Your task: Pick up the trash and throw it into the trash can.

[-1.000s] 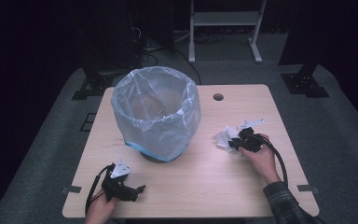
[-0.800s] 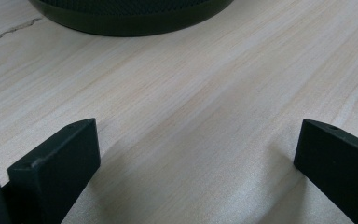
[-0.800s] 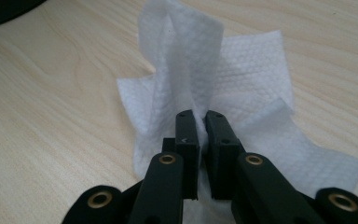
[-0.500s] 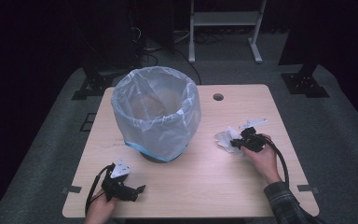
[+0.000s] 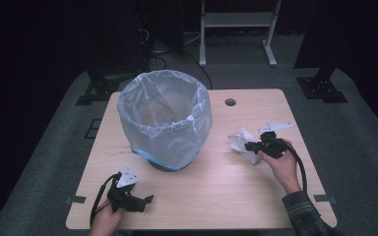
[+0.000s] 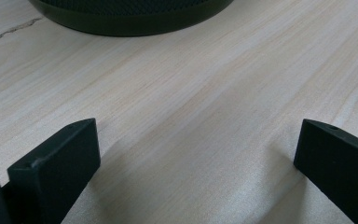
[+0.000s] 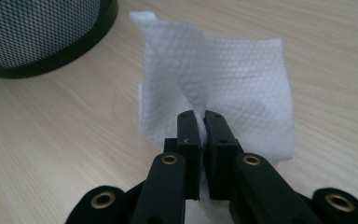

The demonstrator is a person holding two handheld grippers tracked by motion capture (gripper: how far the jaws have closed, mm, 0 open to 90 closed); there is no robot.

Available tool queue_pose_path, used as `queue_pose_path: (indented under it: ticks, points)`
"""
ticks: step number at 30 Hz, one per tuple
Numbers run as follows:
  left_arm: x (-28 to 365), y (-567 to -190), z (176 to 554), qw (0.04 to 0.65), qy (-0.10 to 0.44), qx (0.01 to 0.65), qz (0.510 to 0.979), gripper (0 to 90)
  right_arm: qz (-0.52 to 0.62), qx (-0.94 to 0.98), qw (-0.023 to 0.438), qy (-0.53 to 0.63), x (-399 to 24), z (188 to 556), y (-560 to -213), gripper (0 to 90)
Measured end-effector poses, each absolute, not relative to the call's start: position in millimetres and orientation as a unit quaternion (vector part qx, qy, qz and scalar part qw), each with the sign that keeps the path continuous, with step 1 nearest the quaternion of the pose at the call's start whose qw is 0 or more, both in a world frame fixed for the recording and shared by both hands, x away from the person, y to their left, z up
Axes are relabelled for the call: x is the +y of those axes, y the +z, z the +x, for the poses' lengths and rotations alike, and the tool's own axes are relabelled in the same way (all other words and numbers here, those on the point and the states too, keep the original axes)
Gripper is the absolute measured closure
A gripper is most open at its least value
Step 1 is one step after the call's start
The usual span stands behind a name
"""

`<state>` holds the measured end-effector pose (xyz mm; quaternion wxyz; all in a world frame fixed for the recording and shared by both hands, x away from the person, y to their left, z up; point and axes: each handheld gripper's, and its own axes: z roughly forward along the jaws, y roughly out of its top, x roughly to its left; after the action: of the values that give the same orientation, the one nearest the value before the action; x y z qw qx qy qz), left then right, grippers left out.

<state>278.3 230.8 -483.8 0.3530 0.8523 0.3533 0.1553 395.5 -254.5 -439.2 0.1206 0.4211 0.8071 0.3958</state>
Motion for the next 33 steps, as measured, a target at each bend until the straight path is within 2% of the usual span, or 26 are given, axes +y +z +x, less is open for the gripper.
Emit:
queue_pose_path:
  ticks: [17, 33]
  points:
    - [231, -484, 278, 0.353, 0.155, 0.351, 0.853, 0.0, 0.401, 0.789, 0.139, 0.444, -254, 384, -399, 85.1]
    - [230, -484, 277, 0.355, 0.154, 0.349, 0.854, 0.0, 0.366, 0.776, 0.156, 0.489, -238, 372, -350, 85.0]
